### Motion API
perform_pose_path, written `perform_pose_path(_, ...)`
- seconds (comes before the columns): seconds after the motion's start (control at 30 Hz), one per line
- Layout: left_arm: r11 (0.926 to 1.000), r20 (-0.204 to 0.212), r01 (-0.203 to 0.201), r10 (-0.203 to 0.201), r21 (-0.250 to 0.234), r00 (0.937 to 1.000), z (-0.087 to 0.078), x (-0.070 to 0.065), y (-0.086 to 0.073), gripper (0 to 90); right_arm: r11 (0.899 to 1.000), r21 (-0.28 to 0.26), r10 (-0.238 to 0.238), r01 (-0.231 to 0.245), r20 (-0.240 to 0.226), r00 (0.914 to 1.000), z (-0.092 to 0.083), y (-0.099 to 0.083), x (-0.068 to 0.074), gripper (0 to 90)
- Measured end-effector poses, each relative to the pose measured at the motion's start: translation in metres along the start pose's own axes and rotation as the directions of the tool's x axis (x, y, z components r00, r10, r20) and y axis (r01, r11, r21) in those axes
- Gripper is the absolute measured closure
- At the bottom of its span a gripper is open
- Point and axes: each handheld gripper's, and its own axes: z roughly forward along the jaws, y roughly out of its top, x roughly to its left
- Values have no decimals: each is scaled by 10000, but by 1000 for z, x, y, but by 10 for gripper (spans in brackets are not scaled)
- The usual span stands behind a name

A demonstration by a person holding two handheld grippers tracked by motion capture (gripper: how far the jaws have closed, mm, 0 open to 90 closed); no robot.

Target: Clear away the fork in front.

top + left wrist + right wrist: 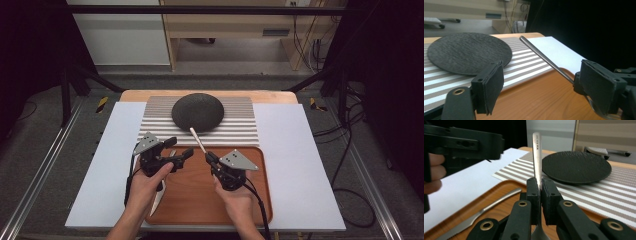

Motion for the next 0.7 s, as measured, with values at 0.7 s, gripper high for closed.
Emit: perform_pose_path(0.7,9908,1329,1327,-1281,-269,9828,15,-2,15,459,9945,-1044,-133,82,-483,9987,-4,15,15,847)
